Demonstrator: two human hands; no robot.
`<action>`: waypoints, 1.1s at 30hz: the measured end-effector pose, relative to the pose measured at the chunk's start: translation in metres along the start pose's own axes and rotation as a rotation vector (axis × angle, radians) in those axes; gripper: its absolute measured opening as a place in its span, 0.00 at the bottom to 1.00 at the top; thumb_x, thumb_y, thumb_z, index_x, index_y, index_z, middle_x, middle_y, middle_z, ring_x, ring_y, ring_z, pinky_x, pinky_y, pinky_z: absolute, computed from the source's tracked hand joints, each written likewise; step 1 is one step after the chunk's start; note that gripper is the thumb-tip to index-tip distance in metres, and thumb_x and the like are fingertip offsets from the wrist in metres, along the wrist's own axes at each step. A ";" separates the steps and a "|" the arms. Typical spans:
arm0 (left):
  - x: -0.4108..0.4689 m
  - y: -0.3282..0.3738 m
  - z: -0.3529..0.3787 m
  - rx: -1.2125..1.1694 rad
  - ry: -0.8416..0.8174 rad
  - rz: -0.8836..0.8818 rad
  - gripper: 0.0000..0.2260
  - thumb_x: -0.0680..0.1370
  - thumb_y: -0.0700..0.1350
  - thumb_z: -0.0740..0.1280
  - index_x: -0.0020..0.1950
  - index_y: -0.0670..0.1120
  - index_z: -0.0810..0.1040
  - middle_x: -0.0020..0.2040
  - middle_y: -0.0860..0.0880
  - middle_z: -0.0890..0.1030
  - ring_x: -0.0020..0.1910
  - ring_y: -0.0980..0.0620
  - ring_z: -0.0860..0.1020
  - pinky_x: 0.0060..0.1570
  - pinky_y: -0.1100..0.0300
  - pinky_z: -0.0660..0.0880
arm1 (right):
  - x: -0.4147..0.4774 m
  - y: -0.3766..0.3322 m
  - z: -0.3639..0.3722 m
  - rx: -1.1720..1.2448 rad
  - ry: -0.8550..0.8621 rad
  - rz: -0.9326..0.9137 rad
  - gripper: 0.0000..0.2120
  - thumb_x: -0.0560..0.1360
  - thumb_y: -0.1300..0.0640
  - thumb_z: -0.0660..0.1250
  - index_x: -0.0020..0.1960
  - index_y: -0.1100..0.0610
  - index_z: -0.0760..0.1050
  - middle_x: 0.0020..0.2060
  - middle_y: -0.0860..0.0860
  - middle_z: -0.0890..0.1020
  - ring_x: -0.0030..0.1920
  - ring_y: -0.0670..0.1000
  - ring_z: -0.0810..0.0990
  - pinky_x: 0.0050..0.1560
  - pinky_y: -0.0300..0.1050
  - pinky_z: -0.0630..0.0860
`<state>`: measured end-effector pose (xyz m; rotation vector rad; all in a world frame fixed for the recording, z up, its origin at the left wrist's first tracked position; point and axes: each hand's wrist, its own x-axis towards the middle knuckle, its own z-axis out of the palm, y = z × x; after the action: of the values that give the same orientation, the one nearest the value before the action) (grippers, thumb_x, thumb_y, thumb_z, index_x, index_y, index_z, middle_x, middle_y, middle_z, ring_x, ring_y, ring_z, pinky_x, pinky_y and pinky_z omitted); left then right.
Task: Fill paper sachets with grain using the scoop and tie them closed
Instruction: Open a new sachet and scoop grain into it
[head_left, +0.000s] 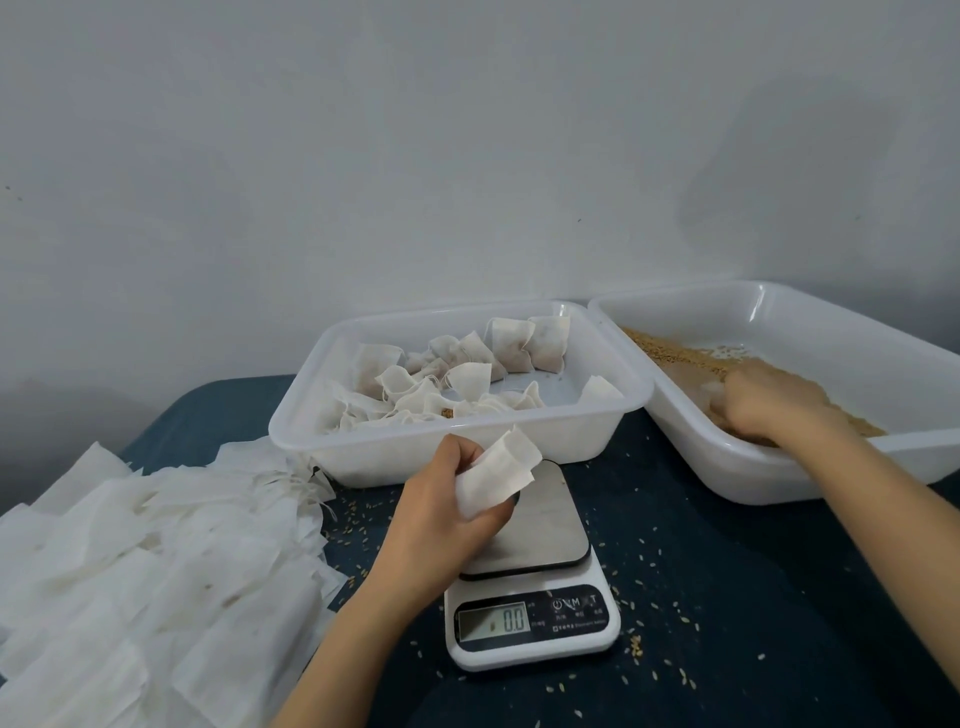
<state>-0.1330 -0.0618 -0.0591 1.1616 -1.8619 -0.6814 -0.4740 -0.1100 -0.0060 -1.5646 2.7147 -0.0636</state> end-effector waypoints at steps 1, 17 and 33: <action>0.000 0.000 0.000 0.000 -0.002 0.003 0.13 0.72 0.47 0.75 0.47 0.54 0.71 0.43 0.59 0.79 0.40 0.56 0.77 0.34 0.69 0.71 | 0.001 0.000 -0.002 0.024 0.013 0.053 0.18 0.81 0.54 0.61 0.65 0.65 0.68 0.42 0.55 0.75 0.40 0.55 0.75 0.36 0.45 0.68; -0.001 0.000 0.002 -0.017 -0.020 0.033 0.12 0.72 0.48 0.74 0.48 0.53 0.72 0.43 0.58 0.79 0.39 0.58 0.76 0.35 0.69 0.71 | 0.026 0.010 0.010 0.065 -0.075 -0.211 0.21 0.82 0.44 0.57 0.45 0.59 0.79 0.41 0.55 0.83 0.40 0.53 0.80 0.40 0.46 0.76; 0.001 0.000 -0.005 -0.062 0.060 -0.030 0.11 0.73 0.51 0.73 0.50 0.56 0.72 0.43 0.62 0.79 0.39 0.60 0.76 0.35 0.71 0.69 | 0.024 0.021 0.004 0.419 0.039 0.038 0.20 0.79 0.43 0.61 0.39 0.58 0.74 0.32 0.54 0.78 0.35 0.55 0.77 0.39 0.45 0.69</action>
<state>-0.1293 -0.0631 -0.0566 1.1596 -1.7647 -0.7084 -0.5035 -0.1203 -0.0101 -1.3988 2.5322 -0.6220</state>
